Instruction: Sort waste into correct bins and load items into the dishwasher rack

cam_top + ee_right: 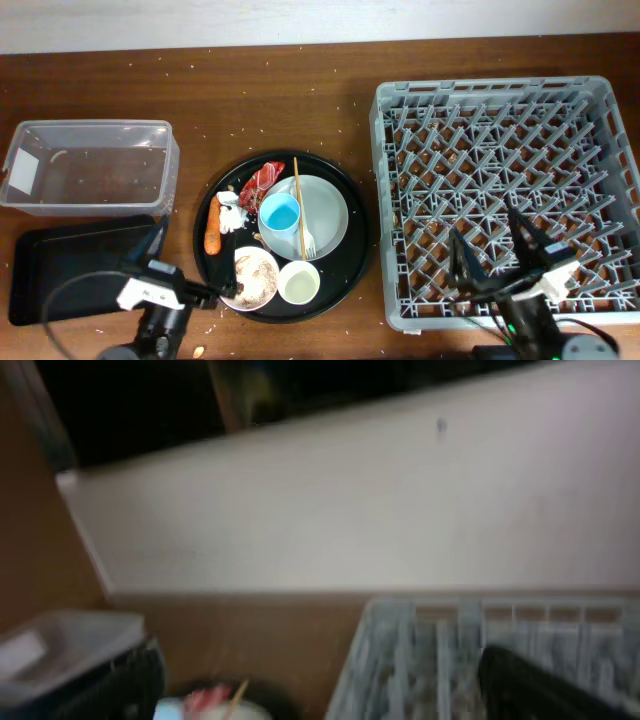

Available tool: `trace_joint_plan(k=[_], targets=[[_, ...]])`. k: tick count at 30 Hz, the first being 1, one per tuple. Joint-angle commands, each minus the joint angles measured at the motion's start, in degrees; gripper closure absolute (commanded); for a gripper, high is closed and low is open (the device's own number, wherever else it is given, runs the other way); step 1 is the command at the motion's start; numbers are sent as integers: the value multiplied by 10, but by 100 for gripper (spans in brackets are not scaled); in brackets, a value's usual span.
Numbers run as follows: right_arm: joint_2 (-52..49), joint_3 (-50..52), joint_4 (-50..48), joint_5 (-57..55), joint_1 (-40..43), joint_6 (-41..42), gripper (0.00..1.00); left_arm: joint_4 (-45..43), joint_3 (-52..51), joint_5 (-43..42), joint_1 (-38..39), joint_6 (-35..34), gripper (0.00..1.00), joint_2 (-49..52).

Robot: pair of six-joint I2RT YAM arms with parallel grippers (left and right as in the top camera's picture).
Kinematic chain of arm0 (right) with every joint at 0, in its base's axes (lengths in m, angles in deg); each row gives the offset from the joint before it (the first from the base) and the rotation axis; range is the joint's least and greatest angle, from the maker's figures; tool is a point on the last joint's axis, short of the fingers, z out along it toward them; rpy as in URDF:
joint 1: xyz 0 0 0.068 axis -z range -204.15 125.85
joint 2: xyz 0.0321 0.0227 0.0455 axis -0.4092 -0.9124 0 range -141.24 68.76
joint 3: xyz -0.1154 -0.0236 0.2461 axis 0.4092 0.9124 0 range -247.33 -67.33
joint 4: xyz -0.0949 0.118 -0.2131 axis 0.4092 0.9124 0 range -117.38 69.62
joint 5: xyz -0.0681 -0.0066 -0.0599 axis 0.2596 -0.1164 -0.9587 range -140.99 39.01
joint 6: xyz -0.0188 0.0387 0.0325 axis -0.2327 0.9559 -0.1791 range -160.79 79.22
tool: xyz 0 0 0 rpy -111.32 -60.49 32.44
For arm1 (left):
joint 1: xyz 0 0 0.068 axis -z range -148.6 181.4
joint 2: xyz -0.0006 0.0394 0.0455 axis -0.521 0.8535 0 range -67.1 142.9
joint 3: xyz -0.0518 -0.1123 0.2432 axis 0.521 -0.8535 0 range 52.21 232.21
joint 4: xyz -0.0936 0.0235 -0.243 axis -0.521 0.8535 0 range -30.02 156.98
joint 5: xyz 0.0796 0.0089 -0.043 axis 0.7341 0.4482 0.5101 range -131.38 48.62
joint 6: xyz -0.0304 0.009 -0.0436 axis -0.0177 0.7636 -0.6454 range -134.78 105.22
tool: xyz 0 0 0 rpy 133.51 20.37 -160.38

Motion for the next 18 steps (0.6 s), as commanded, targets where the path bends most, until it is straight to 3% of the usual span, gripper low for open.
trace_joint_plan(k=[1, 5, 7, 9, 12, 14, 15, 18], targets=[[-96, -181, 172, 10, 4, 2, 2, 167, 196, -11, -2, 7, 1, 153], [-294, -421, 474, 5, 4, 2, 1, 498, 508, -10, -2, 7, 1, 412], [-352, -462, 515, 8, 4, 2, 1, 608, 586, -6, -2, 7, 1, 504], [-397, -462, 530, 7, 4, 2, 1, 659, 592, -51, -2, -2, 0, 558], [-432, -462, 561, 20, 4, 2, 1, 668, 575, -54, 11, -2, 1, 652], [-433, -462, 586, 25, 4, 4, 1, 625, 543, 5, 49, -2, 11, 712], [-433, -462, 599, 25, 4, 4, 1, 585, 522, 37, 64, -2, 26, 742], [-433, -462, 632, 24, 4, 3, 1, 491, 495, 39, 103, -17, 54, 856]])
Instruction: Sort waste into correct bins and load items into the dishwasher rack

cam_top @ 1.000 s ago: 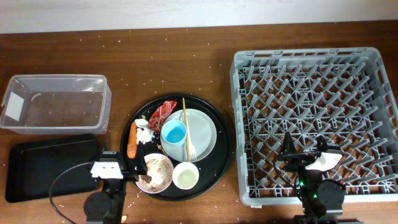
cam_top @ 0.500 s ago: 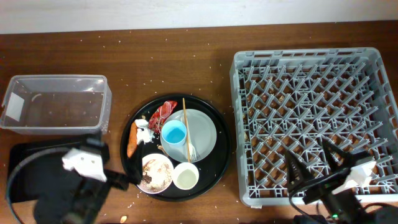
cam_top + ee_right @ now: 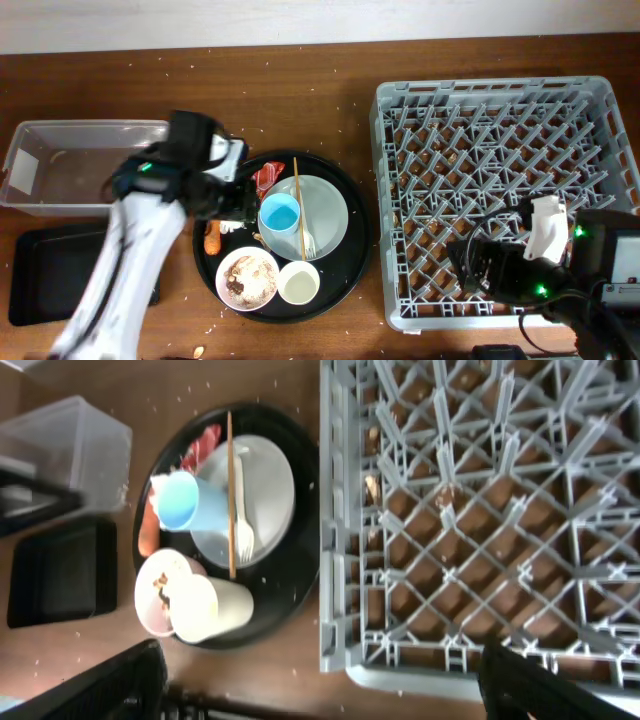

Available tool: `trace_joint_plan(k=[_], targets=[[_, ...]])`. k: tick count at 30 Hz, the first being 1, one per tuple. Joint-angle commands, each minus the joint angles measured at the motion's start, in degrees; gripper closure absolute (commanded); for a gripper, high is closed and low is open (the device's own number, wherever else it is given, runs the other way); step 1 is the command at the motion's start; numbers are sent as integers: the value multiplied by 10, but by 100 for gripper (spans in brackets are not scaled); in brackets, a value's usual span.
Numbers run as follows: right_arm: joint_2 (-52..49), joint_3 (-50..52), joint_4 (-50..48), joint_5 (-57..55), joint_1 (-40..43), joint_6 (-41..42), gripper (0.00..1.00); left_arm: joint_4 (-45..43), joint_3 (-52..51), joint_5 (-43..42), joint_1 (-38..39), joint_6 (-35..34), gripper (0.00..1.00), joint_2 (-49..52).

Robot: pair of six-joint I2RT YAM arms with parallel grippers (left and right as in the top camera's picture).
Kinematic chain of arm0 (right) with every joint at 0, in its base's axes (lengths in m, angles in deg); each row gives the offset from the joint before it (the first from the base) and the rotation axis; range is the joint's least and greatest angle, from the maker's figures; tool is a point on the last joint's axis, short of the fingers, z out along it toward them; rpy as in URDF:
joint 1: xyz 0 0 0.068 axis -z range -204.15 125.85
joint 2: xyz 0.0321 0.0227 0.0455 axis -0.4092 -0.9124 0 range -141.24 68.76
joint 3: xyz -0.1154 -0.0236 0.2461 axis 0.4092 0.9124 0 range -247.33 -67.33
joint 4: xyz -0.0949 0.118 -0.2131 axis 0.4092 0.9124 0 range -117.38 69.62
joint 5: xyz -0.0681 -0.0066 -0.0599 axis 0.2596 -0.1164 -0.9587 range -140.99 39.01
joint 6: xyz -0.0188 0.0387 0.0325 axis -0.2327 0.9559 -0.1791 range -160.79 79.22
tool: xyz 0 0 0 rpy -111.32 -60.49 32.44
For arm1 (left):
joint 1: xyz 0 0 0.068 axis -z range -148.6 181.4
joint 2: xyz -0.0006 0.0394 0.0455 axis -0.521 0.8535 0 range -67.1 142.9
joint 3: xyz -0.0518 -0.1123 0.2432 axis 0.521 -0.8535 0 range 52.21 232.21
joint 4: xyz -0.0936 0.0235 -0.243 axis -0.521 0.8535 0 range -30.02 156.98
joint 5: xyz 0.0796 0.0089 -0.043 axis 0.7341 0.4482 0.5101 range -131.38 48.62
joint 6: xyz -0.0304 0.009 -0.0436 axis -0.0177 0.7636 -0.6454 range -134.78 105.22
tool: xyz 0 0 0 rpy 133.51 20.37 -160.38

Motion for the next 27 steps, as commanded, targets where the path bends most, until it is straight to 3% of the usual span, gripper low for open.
trace_joint_plan(k=[1, 6, 8, 9, 15, 19, 22, 25, 27], targets=[[2, -7, 15, 2, 3, 3, 2, -57, -15, 25, 36, -8, 55, 108], [2, -7, 19, 2, 3, 2, 1, -120, -15, 25, 54, -8, 66, 195], [2, -7, 19, 2, 3, 2, 1, -123, -15, 53, 54, -8, 95, 197], [2, -7, 19, 2, 3, 2, 1, -120, -12, 50, 54, -8, 99, 196], [2, -7, 19, 2, 3, 2, 1, 24, 107, -3, 28, -16, 99, 116], [2, -7, 15, 23, 3, -6, 1, 41, 117, -280, -27, 97, 99, 24], [2, -7, -47, 236, 3, -78, 9, 52, 116, -557, -40, 181, 99, 10], [2, -7, -112, 348, 3, -115, 13, 52, 116, -678, 9, 181, 100, 10], [2, -7, -135, 444, 3, -163, 13, 50, 117, -703, 43, 181, 99, 10]])
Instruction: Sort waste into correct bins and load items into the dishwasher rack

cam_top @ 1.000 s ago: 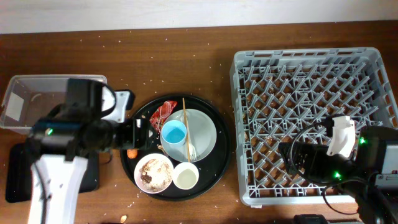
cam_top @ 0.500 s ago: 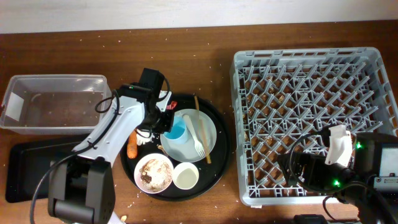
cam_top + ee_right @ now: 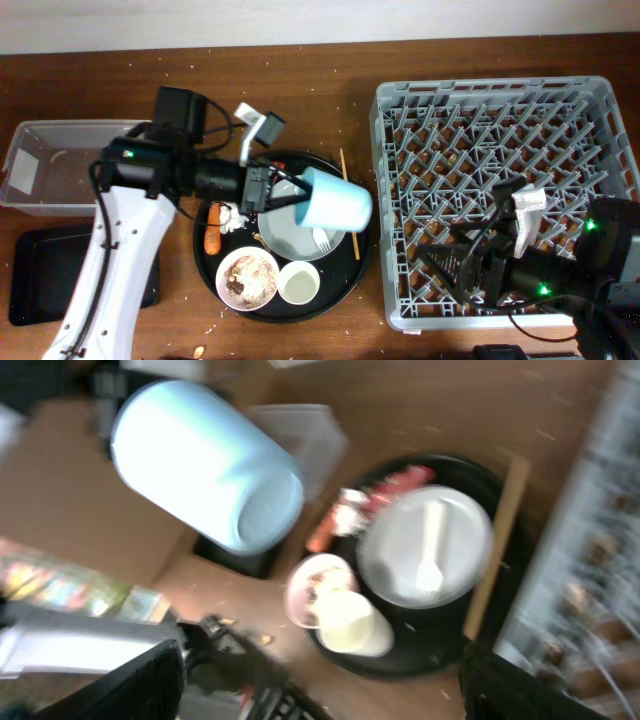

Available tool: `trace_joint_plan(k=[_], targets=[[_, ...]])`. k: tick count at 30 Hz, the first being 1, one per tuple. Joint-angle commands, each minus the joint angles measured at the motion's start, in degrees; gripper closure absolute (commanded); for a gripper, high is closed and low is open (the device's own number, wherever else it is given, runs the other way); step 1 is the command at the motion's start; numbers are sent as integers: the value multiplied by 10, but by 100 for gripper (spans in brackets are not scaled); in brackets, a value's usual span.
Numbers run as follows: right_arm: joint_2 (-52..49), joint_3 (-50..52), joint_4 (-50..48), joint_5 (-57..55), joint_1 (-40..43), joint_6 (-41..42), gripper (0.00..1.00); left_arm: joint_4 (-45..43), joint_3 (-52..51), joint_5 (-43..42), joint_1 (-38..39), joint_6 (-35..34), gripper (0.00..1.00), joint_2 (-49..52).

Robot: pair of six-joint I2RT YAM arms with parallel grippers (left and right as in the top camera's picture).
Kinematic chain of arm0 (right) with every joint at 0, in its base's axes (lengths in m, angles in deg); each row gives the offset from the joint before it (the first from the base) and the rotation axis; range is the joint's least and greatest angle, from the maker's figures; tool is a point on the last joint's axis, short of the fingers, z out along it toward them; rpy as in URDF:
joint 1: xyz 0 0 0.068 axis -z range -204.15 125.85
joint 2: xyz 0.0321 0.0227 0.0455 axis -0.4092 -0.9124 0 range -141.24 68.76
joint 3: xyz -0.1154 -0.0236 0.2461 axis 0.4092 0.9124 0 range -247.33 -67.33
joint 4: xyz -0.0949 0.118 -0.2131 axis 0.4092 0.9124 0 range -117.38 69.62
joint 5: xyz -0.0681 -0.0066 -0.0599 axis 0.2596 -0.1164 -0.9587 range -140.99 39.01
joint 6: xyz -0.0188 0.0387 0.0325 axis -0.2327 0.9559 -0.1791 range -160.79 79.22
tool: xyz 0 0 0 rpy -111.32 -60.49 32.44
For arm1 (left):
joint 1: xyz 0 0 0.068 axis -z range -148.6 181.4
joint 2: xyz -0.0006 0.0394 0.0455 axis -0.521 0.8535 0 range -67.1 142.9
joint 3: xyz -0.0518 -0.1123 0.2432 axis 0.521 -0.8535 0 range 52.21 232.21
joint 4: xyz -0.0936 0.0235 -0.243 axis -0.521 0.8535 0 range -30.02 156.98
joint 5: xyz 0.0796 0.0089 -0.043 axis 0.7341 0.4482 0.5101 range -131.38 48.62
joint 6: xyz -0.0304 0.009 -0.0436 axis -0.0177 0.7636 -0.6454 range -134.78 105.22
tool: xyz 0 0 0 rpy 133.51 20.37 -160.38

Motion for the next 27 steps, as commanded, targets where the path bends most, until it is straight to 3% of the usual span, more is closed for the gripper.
trace_joint_plan(k=[1, 5, 11, 17, 21, 24, 26, 27], targets=[[3, -7, -25, 169, 3, -70, 13, -4, 9, -118, 57, 21, 100, -2], [3, -7, -61, 235, 3, -70, 13, -42, 9, -149, 95, 21, 99, -2], [2, -7, -106, 235, 3, -52, 17, -104, 9, -151, 112, 21, 99, -2], [-23, -7, -105, 235, 1, -49, 29, -227, 9, -92, 148, -52, 99, -2], [-43, -7, -134, 217, -73, -49, 35, -315, 9, -73, 148, -100, 99, -2], [-45, -7, -140, 169, -91, -49, 45, -315, 9, -71, 148, -100, 99, -2], [-45, -7, -139, 154, -91, -49, 49, -315, 9, -71, 148, -100, 89, -2], [-45, -7, -140, 139, -91, -48, 52, -315, 9, -71, 148, -100, 52, -2]])
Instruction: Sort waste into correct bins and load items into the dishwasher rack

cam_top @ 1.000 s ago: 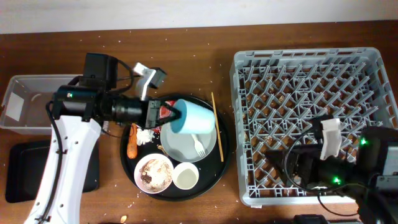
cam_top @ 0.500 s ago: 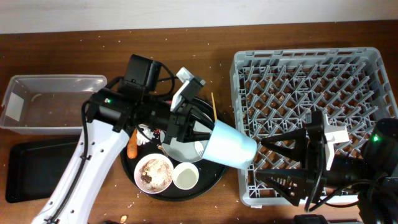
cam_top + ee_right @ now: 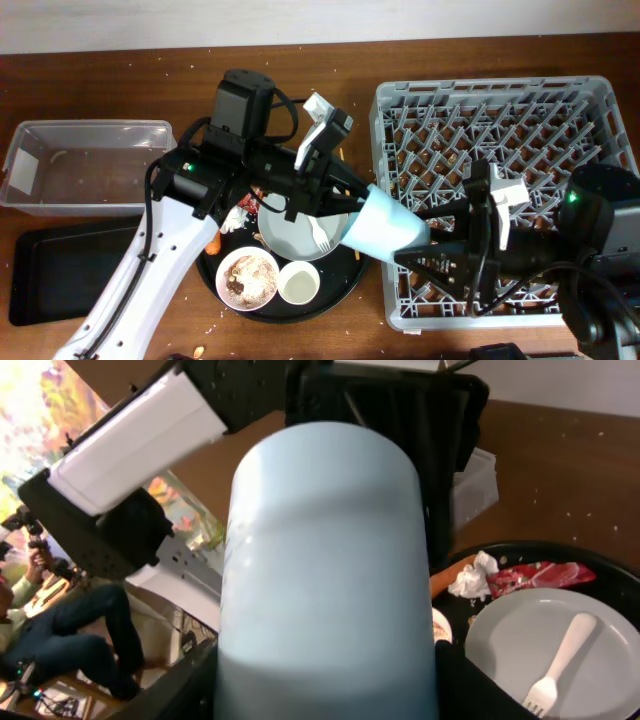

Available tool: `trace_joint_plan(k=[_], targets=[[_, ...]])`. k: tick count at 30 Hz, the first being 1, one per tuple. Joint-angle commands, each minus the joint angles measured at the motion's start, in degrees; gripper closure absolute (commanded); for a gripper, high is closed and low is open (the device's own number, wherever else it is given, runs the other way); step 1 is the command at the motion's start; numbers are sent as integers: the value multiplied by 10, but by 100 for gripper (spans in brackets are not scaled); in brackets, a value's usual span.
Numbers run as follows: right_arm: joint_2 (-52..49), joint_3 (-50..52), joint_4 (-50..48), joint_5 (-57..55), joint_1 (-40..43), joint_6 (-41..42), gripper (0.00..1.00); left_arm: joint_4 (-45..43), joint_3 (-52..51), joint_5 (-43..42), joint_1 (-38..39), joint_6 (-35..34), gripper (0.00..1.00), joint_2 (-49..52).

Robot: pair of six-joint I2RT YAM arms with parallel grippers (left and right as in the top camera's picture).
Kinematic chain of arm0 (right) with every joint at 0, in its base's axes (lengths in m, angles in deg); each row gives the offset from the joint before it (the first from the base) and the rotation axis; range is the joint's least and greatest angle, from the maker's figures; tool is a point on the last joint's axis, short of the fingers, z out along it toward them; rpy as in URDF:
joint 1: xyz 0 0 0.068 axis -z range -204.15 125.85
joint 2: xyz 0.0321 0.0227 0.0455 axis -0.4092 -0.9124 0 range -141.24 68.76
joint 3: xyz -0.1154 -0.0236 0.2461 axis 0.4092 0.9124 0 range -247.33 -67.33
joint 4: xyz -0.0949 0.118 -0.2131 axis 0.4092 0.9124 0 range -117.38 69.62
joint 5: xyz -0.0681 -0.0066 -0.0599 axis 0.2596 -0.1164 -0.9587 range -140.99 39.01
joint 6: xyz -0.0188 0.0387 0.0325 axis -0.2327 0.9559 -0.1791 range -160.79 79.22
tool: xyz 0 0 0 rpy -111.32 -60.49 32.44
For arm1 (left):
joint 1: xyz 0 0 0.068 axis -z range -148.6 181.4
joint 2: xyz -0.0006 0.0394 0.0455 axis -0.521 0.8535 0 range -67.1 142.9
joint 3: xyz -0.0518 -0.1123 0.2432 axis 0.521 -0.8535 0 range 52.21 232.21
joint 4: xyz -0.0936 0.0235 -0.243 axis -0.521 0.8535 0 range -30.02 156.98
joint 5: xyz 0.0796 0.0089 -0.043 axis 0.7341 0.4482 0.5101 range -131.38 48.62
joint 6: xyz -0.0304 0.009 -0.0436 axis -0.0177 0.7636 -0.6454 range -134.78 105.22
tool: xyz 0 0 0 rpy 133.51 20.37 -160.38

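A light blue cup [image 3: 385, 232] hangs on its side in the air between the round black tray [image 3: 352, 283] and the grey dishwasher rack [image 3: 500, 110]. My left gripper [image 3: 342, 205] is shut on its far, left end. My right gripper [image 3: 425, 247] reaches in from over the rack. In the right wrist view the blue cup [image 3: 325, 560] fills the gap, and the right gripper [image 3: 325, 685] has its dark fingers [image 3: 195, 685] pressed against both sides. A white plate [image 3: 295, 235] with a fork [image 3: 560, 660] lies on the tray.
On the tray are also a bowl with food scraps [image 3: 248, 277], a small cream cup [image 3: 298, 284], a carrot [image 3: 213, 241], a crumpled tissue [image 3: 478, 575] and a red wrapper [image 3: 535, 575]. A clear bin [image 3: 90, 165] and a black bin [image 3: 60, 275] stand at the left.
The left gripper has carried the blue cup from above the plate to the tray's right edge. The right gripper, then open and apart from the cup, now has its fingers on the cup's sides.
Both arms were low at the table's front edge while the blue cup stood upright on the plate. Then the left gripper was at the cup and the right arm over the rack. Then the left gripper held the cup lifted on its side. Now both grippers hold it.
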Motion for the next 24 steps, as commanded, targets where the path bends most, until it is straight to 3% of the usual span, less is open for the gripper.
trace_joint_plan(k=[1, 3, 6, 9, 13, 17, 19, 22, 24], targets=[[2, -7, 0, -62, -11, 18, 55, -3, 9, 37, 3, -10, 1, -2], [2, -9, 12, -137, -11, 47, 56, 3, 9, 96, -8, -10, 1, -2], [2, -35, 93, -362, -11, 97, 56, 66, 9, 251, -66, -32, 1, -2], [2, -81, 200, -628, -11, 196, 56, 146, 9, 313, -100, -32, 1, -2], [-28, -83, 314, -758, -11, 264, 56, 218, 9, 372, -100, -31, 1, -2], [-141, -73, 389, -837, 9, 291, 55, 249, 9, 396, -100, -31, 1, -7], [-200, -73, 380, -838, 87, 258, 56, 254, 9, 396, -100, -29, 1, -14], [-275, -73, 347, -700, 249, 155, 56, 261, 9, 396, -100, -29, 1, -17], [-323, -73, 342, -659, 323, 133, 56, 262, 9, 396, -100, -29, 1, -17]])
